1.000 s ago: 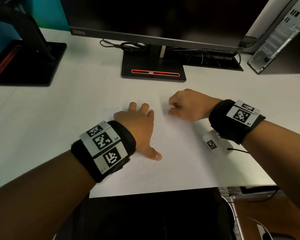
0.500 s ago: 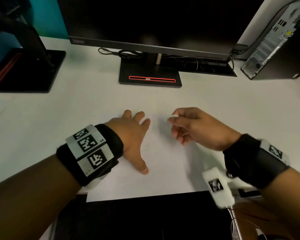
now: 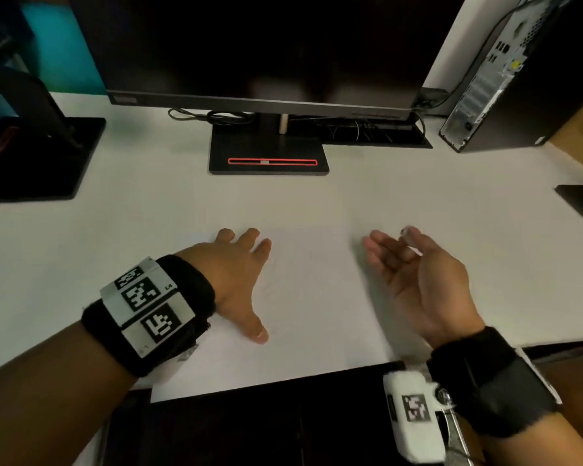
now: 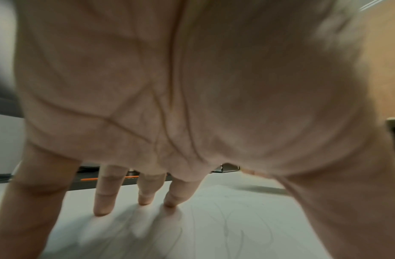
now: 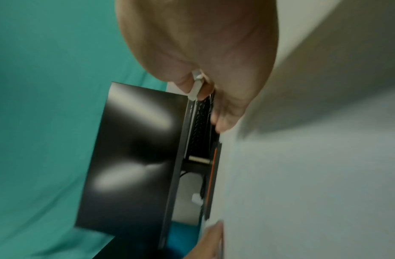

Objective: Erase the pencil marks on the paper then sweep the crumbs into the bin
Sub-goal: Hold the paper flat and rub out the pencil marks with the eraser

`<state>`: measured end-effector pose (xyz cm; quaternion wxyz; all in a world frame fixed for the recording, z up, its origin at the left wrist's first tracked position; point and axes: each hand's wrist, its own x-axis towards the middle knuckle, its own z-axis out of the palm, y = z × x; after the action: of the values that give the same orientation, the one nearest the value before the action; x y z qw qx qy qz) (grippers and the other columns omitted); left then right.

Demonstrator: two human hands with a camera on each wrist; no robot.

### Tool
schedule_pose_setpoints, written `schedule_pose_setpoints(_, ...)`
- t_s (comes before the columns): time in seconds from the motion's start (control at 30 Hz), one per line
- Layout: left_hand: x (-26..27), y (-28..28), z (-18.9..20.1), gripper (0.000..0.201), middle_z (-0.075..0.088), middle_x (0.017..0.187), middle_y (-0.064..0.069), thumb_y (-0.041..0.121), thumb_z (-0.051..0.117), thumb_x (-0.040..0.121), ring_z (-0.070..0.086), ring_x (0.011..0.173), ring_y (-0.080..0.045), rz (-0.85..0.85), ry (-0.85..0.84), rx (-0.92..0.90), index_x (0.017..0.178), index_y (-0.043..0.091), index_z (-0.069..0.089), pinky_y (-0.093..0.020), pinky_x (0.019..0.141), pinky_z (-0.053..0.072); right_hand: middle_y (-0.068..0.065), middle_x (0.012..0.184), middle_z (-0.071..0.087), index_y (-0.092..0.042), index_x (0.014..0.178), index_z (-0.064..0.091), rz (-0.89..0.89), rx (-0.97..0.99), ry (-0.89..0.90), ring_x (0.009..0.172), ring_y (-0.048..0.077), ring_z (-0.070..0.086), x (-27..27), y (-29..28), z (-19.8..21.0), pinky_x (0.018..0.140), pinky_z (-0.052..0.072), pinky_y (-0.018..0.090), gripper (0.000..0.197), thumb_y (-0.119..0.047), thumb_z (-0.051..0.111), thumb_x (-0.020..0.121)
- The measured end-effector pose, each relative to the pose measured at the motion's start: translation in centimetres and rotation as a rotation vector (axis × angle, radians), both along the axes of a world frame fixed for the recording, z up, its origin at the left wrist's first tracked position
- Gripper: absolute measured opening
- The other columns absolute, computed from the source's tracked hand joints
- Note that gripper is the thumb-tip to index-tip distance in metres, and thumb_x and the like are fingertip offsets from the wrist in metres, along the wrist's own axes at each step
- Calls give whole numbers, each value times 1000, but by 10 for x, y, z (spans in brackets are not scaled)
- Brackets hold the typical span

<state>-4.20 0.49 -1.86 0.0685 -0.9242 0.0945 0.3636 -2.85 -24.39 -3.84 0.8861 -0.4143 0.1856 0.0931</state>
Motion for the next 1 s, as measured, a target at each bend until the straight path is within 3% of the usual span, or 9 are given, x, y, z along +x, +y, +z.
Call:
schedule_pose_setpoints(0.1, 1, 2, 2, 145, -26, 165, 5, 73, 79, 65, -15, 153, -29, 3, 13, 7, 158, 24, -22, -50, 120, 29, 30, 107, 69, -14, 85, 55, 339, 23, 35, 96, 39, 71, -36, 36, 7, 81, 61, 39, 8, -15, 55, 92)
schedule_pose_setpoints(0.23, 2, 3, 5, 148, -25, 166, 4, 66, 84, 63, -11, 153, -29, -41, 12, 30, 158, 24, -21, -46, 118, 31, 33, 117, 67, -6, 94, 61, 808, -150, 196, 109, 42, 68, -53, 61, -12, 97, 55, 47, 18, -17, 51, 102)
schedule_pose_setpoints(0.33, 1, 2, 8, 146, -26, 165, 4, 62, 85, 66, -14, 154, -28, -22, 25, 22, 157, 23, -22, -49, 121, 27, 31, 113, 68, 9, 120, 56, 516, -38, 259, 99, 36, 73, -17, 35, -23, 86, 60, 40, 36, -19, 47, 101)
schedule_pose_setpoints(0.47, -1, 0, 8, 144, -26, 165, 5, 59, 86, 68, -14, 154, -28, -7, 30, 6, 158, 22, -21, -50, 120, 28, 23, 110, 63, -9, 94, 54, -65, -79, 92, 95, 34, 72, 27, -11, -15, 86, 60, 38, 12, -14, 48, 102)
schedule_pose_setpoints(0.57, -1, 1, 7, 144, -26, 165, 5, 57, 86, 68, -15, 154, -29, -4, 31, 3, 157, 22, -21, -50, 120, 29, 23, 104, 68, -9, 90, 55, 9, -65, 49, 94, 34, 71, 20, -2, 2, 84, 60, 36, 15, -14, 48, 102)
schedule_pose_setpoints(0.63, -1, 1, 7, 144, -27, 165, 6, 56, 87, 68, -15, 154, -29, 8, 32, -2, 158, 22, -21, -50, 120, 29, 27, 102, 69, -7, 92, 56, 283, -17, 80, 92, 37, 70, -4, 28, 8, 80, 61, 37, 16, -14, 46, 101)
schedule_pose_setpoints(0.77, 0, 1, 4, 146, -25, 166, 4, 58, 87, 66, -12, 154, -30, -17, 3, -2, 158, 21, -20, -50, 119, 31, 36, 119, 65, -4, 99, 60, 826, -77, 180, 108, 43, 68, -30, 63, -11, 95, 57, 46, 17, -18, 50, 101)
schedule_pose_setpoints(0.83, -1, 2, 3, 146, -27, 165, 5, 57, 87, 67, -15, 154, -29, -2, 16, -20, 158, 22, -21, -51, 120, 27, 34, 116, 66, 8, 111, 61, 688, -52, 215, 108, 40, 68, -6, 59, -20, 93, 56, 42, 34, -22, 47, 102)
schedule_pose_setpoints(1.0, -3, 7, 1, 145, -30, 164, 7, 57, 86, 68, -20, 153, -25, 15, 21, -59, 157, 20, -23, -51, 122, 24, 21, 105, 64, -9, 92, 56, 77, -118, 70, 93, 33, 69, 50, 39, -10, 89, 56, 38, 16, -15, 46, 102)
